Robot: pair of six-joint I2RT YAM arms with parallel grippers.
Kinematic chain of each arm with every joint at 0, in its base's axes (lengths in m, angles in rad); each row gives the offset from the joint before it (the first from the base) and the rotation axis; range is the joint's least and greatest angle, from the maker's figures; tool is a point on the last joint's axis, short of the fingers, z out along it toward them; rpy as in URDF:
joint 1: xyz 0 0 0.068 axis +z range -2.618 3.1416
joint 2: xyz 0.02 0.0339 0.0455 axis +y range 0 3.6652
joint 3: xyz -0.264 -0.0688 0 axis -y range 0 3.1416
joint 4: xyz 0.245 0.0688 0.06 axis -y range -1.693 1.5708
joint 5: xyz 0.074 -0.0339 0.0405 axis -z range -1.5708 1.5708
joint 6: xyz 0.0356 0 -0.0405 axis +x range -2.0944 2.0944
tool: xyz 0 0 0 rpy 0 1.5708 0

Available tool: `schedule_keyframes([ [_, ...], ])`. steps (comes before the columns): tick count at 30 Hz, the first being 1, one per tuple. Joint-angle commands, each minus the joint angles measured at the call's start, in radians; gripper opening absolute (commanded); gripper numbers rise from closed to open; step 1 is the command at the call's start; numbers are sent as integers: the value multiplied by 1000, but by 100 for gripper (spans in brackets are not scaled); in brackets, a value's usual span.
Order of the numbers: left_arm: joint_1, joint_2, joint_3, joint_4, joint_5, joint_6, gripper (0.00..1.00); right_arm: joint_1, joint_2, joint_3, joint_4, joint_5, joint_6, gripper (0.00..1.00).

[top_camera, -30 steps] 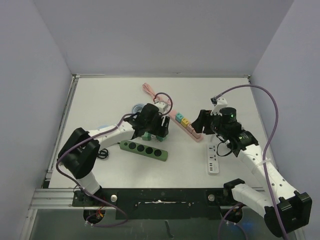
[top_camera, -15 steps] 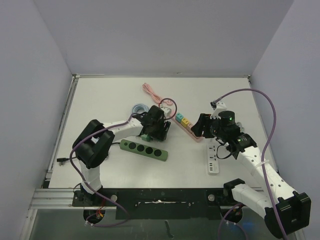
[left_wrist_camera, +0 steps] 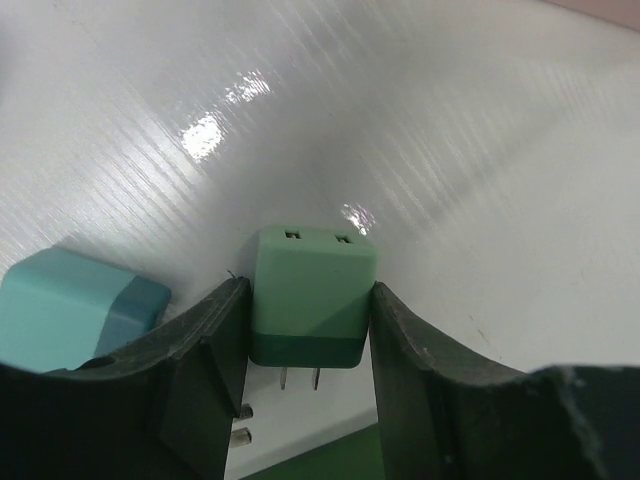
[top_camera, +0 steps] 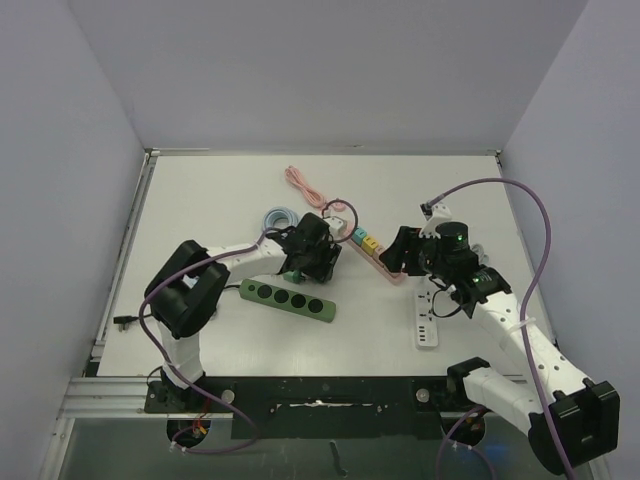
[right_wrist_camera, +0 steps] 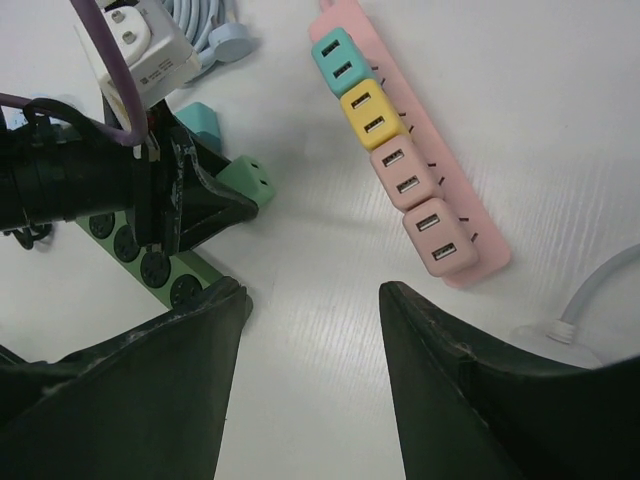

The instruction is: Insert the plug

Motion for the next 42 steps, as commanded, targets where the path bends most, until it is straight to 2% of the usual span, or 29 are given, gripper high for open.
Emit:
schedule_keyframes([
  [1,-30,-119,-62,114,50,75,28,-2,16,-23,107,-86,43,57],
  [8,-84,-335,-260,384,217,144,28,3,77,-35,158,-396,42,57],
  [12,-110,-405,-370,608,387,166,28,13,126,-33,182,-505,86,57],
  [18,-144,-405,-378,675,399,199,28,23,147,-63,289,-579,166,56],
  [25,-146,-426,-397,716,394,218,27,24,177,-62,198,-538,142,51],
  [31,-147,-429,-404,729,385,226,27,29,198,-70,177,-536,143,41],
  [34,-148,-428,-402,730,336,221,27,37,211,-77,194,-577,160,36],
  [35,-147,-427,-398,724,315,217,27,40,215,-78,199,-587,166,33],
  [36,-147,-426,-396,719,299,214,27,42,216,-78,203,-594,167,25],
  [39,-148,-428,-392,704,238,185,39,46,217,-65,193,-569,163,6],
  [41,-148,-436,-396,690,179,158,51,46,203,-40,149,-490,143,0],
  [42,-148,-445,-400,683,136,137,56,46,190,-24,121,-435,121,0],
])
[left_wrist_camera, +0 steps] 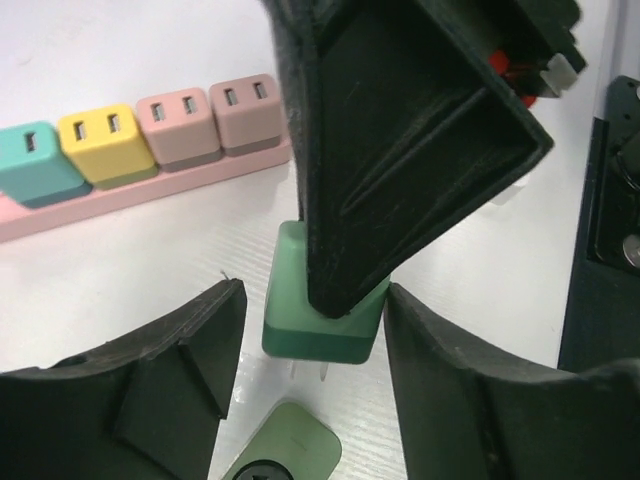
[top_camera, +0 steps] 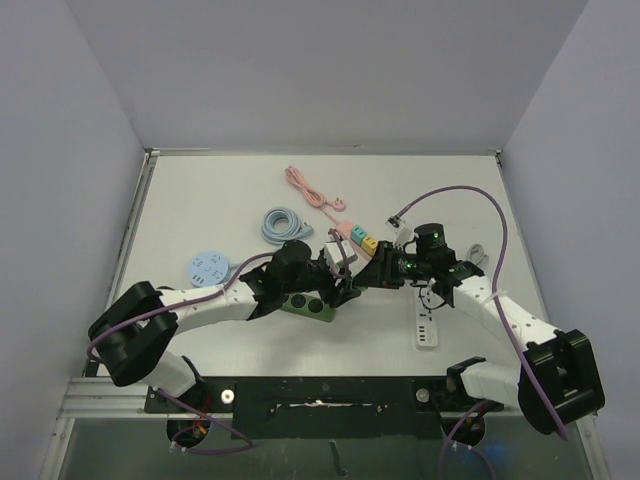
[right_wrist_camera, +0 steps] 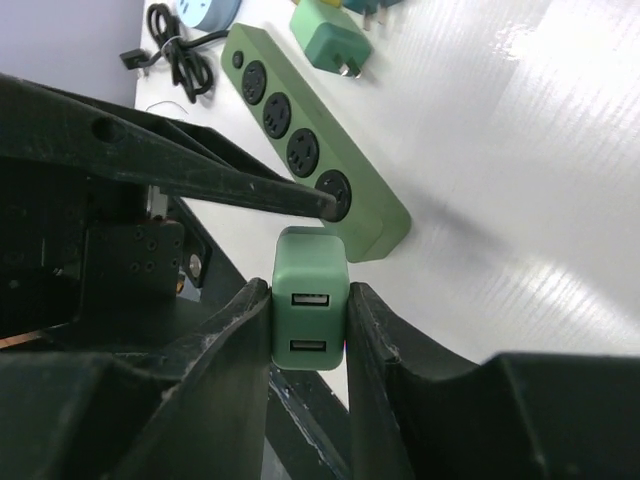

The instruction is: Insert the plug

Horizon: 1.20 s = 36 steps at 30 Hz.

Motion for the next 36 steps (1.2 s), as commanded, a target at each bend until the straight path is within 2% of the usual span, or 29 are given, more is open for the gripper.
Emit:
schedule_keyframes([
  [1,7,-69,4,46,-216,-79,59,15,-43,66,-87,156,-65,0],
  [5,10,-130,-21,-37,-364,-165,69,15,-110,130,-217,475,-166,0],
  [12,25,-291,-81,-145,-515,-336,70,15,-237,124,-413,937,-151,0],
  [15,45,-354,-97,-186,-539,-387,70,10,-270,104,-482,1079,-106,0],
  [17,54,-387,-104,-196,-529,-396,70,0,-277,86,-491,1106,-99,0],
  [24,70,-441,-89,-212,-534,-379,70,-115,-211,65,-439,992,-127,0],
  [27,73,-446,-83,-213,-535,-376,70,-156,-173,67,-466,993,-82,0],
  [36,80,-430,-69,-214,-530,-367,70,-157,-141,52,-552,1064,87,0],
])
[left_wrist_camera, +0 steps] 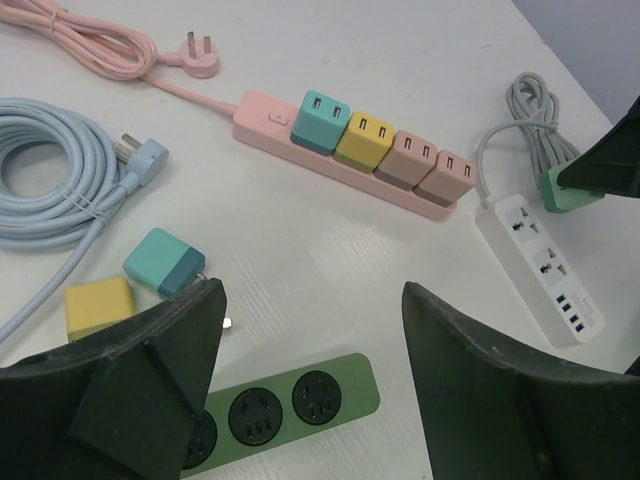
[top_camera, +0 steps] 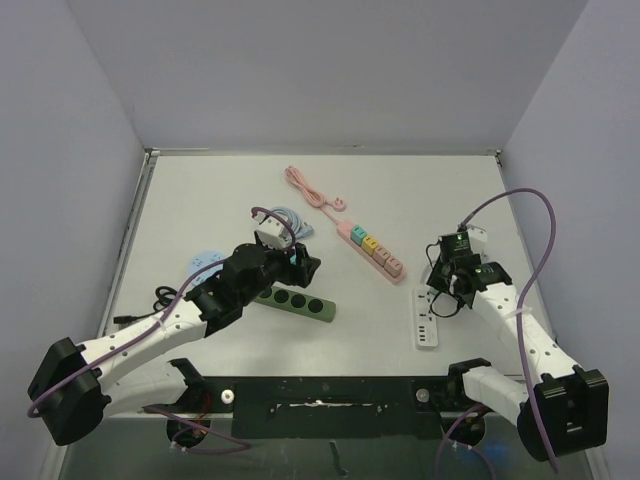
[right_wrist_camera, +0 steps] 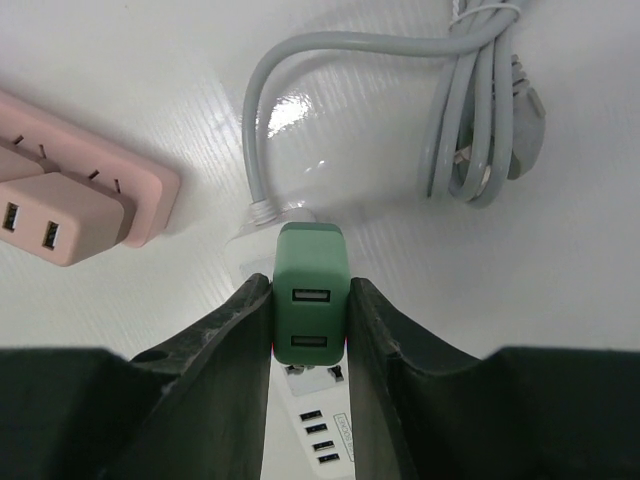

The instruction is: Insert the plug

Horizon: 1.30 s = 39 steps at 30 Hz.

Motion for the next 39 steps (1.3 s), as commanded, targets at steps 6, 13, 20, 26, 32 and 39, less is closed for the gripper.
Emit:
schedule_keyframes([
  [6,6,-5,44,25,-11,7,70,-1,54,-6,-136,169,241,0],
  [13,13,-13,45,18,-19,21,70,78,107,-9,-162,90,306,0],
  [20,20,-21,33,21,-23,24,70,166,100,-12,-69,-126,364,0],
  [26,20,-28,31,14,-22,23,70,179,76,28,-138,28,415,0],
  [32,21,-34,30,14,-26,29,70,186,89,117,-170,103,384,0],
  [39,23,-39,26,10,-28,29,70,185,150,167,-115,89,342,0],
])
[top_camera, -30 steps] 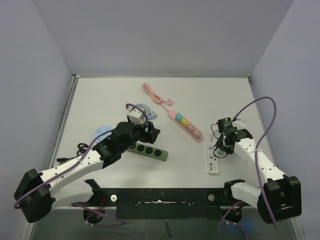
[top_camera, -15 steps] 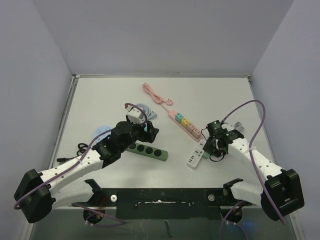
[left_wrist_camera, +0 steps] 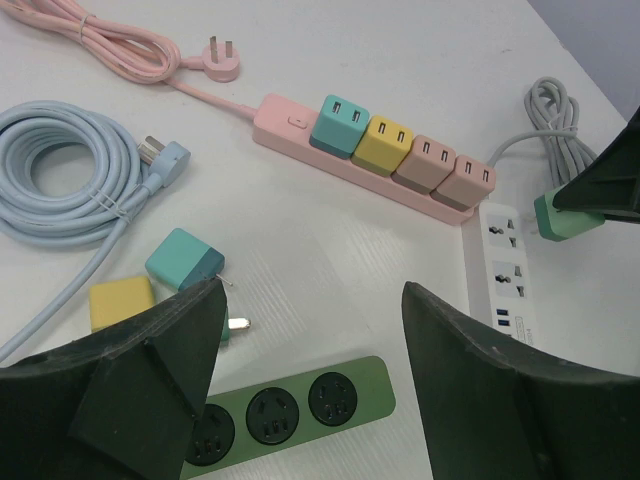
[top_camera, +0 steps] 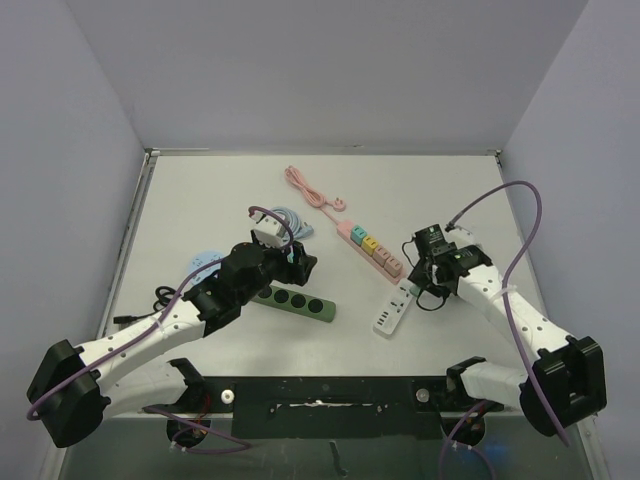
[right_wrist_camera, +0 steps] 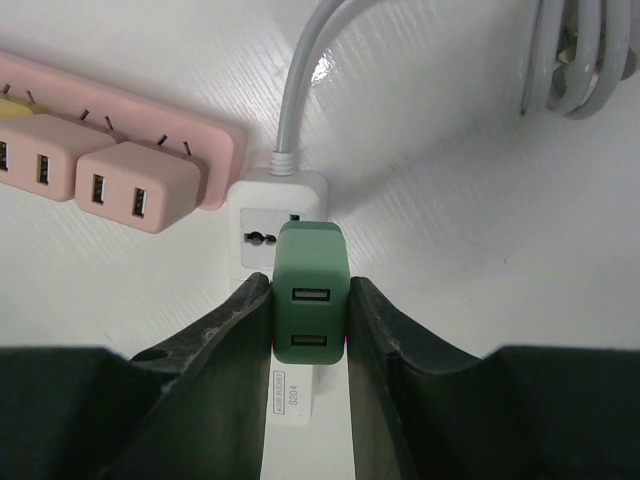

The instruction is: Insert the plug

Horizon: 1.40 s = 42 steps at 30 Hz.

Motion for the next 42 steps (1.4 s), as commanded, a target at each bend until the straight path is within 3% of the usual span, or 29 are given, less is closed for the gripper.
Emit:
schedule_keyframes([
  [1,7,-31,24,22,-13,13,70,6,33,48,60,39,-28,0],
  [14,10,-28,24,23,-13,13,70,7,102,21,121,-35,-70,0],
  [32,12,-27,17,25,-17,15,70,7,114,62,72,-102,-130,0],
  [42,12,-29,11,28,-18,15,70,13,178,25,45,36,-99,0],
])
